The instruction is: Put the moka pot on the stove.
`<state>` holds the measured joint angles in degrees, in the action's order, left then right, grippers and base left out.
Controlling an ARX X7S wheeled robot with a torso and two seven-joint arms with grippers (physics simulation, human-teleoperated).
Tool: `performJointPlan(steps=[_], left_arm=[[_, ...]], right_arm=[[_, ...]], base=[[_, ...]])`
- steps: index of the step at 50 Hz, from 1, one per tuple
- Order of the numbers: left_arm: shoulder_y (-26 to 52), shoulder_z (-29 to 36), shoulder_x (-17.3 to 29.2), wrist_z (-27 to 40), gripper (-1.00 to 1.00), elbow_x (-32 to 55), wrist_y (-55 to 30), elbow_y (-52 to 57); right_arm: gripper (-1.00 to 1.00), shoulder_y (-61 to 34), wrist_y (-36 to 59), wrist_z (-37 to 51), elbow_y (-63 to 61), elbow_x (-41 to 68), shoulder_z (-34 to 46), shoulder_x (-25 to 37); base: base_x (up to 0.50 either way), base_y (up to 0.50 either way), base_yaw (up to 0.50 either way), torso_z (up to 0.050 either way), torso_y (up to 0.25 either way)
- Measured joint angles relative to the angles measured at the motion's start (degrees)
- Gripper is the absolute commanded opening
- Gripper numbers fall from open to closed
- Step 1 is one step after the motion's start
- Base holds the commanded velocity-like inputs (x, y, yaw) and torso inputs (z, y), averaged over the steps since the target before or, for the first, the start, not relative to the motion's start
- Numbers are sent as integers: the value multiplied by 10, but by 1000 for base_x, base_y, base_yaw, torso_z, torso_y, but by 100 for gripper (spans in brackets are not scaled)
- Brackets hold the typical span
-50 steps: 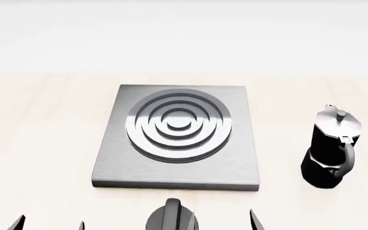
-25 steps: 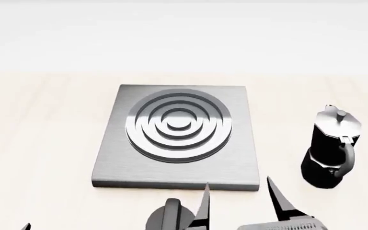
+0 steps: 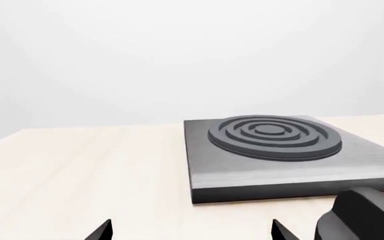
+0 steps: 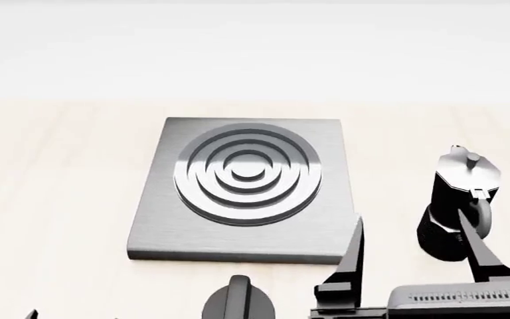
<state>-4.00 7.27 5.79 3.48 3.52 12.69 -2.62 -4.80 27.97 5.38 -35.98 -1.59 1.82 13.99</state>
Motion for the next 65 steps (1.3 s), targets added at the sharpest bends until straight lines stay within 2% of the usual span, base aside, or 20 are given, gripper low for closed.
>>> performJointPlan(steps=[14,30,65], left_arm=[[4,6,9,7,100,11,-2,-3],[-2,12,20,15,100,21,-5,10],[-4,23,38,30,100,35,-11,22]], right_arm=[[100,-37,59,-16,-21,28,-35,17],[100,-108,94,-40,37,67,-66,29],[100,-163,25,-83,263,144,-149,24]], base=[[0,0,0,0,0],[0,0,0,0,0],[0,0,0,0,0]])
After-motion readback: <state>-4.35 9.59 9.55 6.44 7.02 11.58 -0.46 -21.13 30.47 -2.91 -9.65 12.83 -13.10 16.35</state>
